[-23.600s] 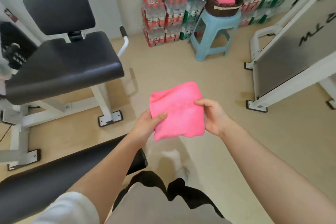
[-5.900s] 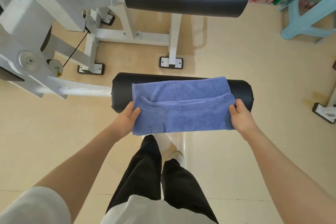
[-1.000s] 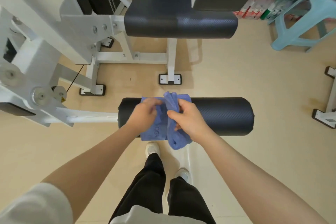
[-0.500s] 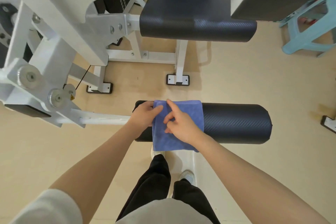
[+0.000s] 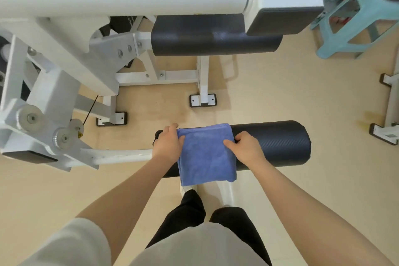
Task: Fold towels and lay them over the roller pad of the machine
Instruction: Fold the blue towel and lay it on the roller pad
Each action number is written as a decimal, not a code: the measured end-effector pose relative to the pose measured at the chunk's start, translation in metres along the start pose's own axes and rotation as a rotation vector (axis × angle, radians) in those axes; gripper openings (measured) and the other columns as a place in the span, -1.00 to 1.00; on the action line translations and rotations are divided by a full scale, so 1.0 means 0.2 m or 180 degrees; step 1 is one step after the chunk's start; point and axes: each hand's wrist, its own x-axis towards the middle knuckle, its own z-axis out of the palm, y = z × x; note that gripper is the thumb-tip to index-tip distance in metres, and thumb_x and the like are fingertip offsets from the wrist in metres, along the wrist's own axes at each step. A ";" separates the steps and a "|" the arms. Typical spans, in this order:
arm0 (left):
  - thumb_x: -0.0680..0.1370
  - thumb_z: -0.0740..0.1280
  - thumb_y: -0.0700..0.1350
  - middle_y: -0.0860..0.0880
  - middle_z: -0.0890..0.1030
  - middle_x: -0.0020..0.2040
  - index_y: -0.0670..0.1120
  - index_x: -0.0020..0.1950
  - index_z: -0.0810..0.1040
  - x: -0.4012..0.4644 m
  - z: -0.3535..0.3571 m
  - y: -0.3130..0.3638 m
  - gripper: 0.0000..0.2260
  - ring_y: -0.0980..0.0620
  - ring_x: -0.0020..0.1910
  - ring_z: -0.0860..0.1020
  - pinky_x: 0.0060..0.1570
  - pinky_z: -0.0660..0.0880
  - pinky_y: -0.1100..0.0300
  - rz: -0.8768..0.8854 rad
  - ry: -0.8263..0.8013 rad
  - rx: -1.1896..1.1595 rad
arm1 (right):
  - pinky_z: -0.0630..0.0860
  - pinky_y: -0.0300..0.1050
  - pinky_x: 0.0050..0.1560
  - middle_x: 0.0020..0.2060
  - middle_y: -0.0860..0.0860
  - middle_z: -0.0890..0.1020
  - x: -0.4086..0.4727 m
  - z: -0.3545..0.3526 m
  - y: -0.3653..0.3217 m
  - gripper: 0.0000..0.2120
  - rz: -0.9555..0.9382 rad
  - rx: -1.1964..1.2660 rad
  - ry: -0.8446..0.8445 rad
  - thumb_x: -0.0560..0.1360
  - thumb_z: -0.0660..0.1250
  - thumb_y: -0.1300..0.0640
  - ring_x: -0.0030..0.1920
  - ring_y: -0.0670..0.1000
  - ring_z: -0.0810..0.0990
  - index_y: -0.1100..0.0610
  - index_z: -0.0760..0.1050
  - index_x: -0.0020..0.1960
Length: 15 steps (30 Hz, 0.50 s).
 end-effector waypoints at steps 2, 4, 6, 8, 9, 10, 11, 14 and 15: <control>0.61 0.11 -0.09 -0.12 0.34 0.38 -0.12 0.43 0.25 0.01 0.00 0.01 -0.62 -0.14 0.30 0.36 0.21 0.33 0.01 -0.0033 -0.0094 0.0192 | 0.41 -0.14 -0.26 -0.21 0.02 0.57 -0.02 0.02 -0.03 -0.80 0.0140 0.0657 -0.0239 0.45 0.33 0.02 -0.15 0.05 0.53 0.16 0.44 -0.14; 0.60 0.11 -0.14 -0.14 0.34 0.39 -0.14 0.44 0.22 0.01 -0.02 0.02 -0.60 -0.16 0.32 0.35 0.24 0.34 -0.01 -0.0117 -0.0205 0.0099 | 0.49 -0.13 -0.18 -0.08 0.09 0.64 -0.08 0.01 -0.06 -0.81 0.0295 0.1441 -0.0604 0.43 0.34 0.10 -0.12 0.03 0.59 0.20 0.53 -0.02; 0.59 0.12 -0.18 -0.17 0.38 0.38 -0.17 0.46 0.19 0.02 -0.05 0.05 -0.57 -0.17 0.32 0.37 0.26 0.36 -0.02 -0.0115 -0.0330 -0.0044 | 0.54 -0.08 -0.09 -0.03 0.07 0.65 -0.14 -0.04 -0.08 -0.78 0.0179 0.1915 -0.0903 0.44 0.32 0.14 -0.08 0.02 0.63 0.16 0.53 0.07; 0.61 0.10 -0.16 -0.20 0.44 0.33 -0.19 0.44 0.22 0.01 -0.09 0.11 -0.60 -0.18 0.29 0.41 0.26 0.35 0.01 -0.0105 -0.0388 -0.0167 | 0.52 -0.02 0.00 -0.06 0.07 0.65 -0.17 -0.13 -0.07 -0.75 -0.0024 0.2161 -0.1055 0.41 0.30 0.14 -0.02 0.08 0.63 0.12 0.54 0.08; 0.63 0.08 -0.12 -0.20 0.47 0.31 -0.19 0.42 0.25 0.01 -0.11 0.17 -0.63 -0.18 0.27 0.43 0.25 0.33 0.04 -0.0128 -0.0414 -0.0272 | 0.51 0.01 0.02 -0.07 0.08 0.64 -0.17 -0.18 -0.06 -0.74 -0.0049 0.2293 -0.1104 0.38 0.29 0.13 0.00 0.11 0.62 0.10 0.55 0.06; 0.64 0.04 -0.08 -0.20 0.48 0.29 -0.18 0.39 0.31 0.00 -0.12 0.23 -0.65 -0.17 0.26 0.44 0.25 0.31 0.06 -0.0140 -0.0466 -0.0410 | 0.50 0.01 0.02 -0.09 0.09 0.64 -0.18 -0.24 -0.06 -0.74 -0.0026 0.2455 -0.1157 0.36 0.28 0.14 0.00 0.12 0.61 0.08 0.55 0.04; 0.65 0.01 -0.02 -0.18 0.50 0.27 -0.17 0.34 0.37 -0.01 -0.14 0.30 -0.64 -0.15 0.24 0.45 0.24 0.32 0.06 -0.0092 -0.0536 -0.0576 | 0.51 -0.02 0.01 -0.09 0.09 0.65 -0.19 -0.29 -0.05 -0.73 -0.0027 0.2670 -0.1230 0.35 0.27 0.15 -0.01 0.12 0.62 0.08 0.55 0.04; 0.61 -0.02 0.20 -0.04 0.58 0.15 -0.05 0.21 0.53 -0.05 -0.16 0.52 -0.53 -0.05 0.15 0.52 0.16 0.38 0.10 -0.0073 -0.0827 -0.1465 | 0.49 0.00 0.08 -0.05 0.13 0.65 -0.20 -0.49 0.00 -0.64 -0.0204 0.3531 -0.1329 0.30 0.27 0.19 -0.01 0.13 0.62 0.14 0.57 0.09; 0.58 0.01 0.25 0.00 0.61 0.11 -0.02 0.17 0.56 -0.06 -0.16 0.59 -0.51 -0.02 0.12 0.54 0.14 0.40 0.12 -0.0209 -0.0976 -0.1872 | 0.48 0.01 0.09 -0.06 0.12 0.66 -0.20 -0.56 0.01 -0.66 -0.0273 0.3778 -0.1330 0.30 0.27 0.19 -0.03 0.13 0.63 0.16 0.59 0.05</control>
